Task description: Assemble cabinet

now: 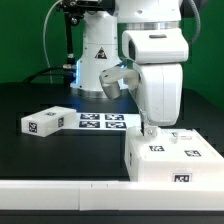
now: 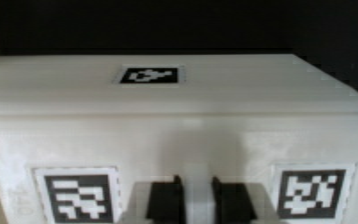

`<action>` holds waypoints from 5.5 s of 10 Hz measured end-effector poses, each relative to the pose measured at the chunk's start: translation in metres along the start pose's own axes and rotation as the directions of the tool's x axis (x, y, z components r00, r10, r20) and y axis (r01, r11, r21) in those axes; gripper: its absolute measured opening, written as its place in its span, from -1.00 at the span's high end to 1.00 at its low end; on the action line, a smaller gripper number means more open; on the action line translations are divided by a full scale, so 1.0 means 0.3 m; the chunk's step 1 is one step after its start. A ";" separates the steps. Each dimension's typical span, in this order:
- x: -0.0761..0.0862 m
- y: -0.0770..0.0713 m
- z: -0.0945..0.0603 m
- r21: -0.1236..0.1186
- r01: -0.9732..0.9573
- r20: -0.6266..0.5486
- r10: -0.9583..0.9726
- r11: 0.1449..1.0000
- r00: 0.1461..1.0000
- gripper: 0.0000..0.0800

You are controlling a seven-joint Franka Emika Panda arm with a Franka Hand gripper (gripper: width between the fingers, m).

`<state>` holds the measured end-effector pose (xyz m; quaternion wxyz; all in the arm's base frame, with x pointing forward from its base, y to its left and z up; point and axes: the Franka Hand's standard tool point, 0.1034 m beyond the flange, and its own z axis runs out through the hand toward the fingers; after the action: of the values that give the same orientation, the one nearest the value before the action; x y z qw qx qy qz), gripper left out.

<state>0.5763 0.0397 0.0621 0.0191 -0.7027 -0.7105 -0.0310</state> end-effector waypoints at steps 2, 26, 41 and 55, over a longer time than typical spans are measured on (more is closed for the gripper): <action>0.000 0.000 0.000 0.000 0.000 0.000 0.000 1.000 1.000 0.84; -0.030 -0.086 -0.172 -0.027 -0.376 0.023 0.377 0.926 0.926 -0.99; 0.074 -0.214 -0.085 -0.009 -0.983 -0.200 0.963 0.182 0.180 -0.99; 0.046 -0.281 0.182 0.002 -1.000 -0.350 0.937 0.031 0.028 -0.99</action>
Offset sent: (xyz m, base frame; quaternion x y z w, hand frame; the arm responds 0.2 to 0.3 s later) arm 0.0000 0.0000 0.0000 0.0000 0.0000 0.0000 1.0000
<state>0.4927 0.0565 0.0072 0.0397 -0.9816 -0.0143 -0.1862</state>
